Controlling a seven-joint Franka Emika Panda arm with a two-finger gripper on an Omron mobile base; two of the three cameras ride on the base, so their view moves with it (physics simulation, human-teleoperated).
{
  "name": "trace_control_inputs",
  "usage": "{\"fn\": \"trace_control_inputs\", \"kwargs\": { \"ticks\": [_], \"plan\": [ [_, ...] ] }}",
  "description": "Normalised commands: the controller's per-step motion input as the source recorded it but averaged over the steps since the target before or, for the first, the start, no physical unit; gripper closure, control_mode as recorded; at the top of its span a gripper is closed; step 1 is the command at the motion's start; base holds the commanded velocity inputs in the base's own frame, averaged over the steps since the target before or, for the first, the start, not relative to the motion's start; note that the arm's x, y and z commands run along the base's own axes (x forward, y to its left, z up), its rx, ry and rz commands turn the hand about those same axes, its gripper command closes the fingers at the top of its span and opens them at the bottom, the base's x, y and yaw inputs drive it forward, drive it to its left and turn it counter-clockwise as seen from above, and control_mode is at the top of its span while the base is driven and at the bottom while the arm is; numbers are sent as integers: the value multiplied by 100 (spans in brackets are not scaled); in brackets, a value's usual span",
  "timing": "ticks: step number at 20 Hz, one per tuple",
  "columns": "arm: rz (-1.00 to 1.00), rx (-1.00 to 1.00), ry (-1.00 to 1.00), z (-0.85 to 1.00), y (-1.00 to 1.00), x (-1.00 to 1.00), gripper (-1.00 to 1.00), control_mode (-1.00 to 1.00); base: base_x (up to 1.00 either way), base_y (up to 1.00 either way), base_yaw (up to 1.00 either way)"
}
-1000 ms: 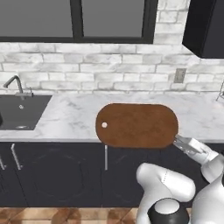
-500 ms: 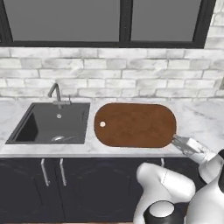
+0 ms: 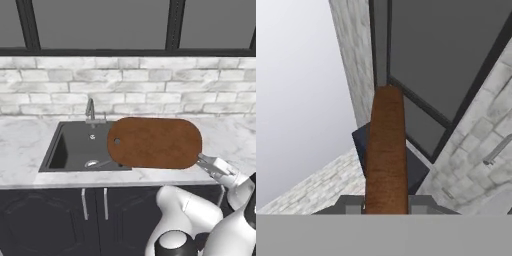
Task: Move the cutting board and knife to the sink. Then move spray from the cabinet to the counter.
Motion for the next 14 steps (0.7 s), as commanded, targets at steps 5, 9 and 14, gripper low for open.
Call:
{"fn": "trace_control_inputs", "kwargs": {
  "ticks": [5, 9, 14],
  "plan": [
    [0, 0, 0, 0, 0, 0, 100, 100, 57, 0, 0],
    [0, 0, 0, 0, 0, 0, 100, 100, 72, 0, 0],
    [0, 0, 0, 0, 0, 0, 100, 100, 36, 11, -5]
  ]
}}
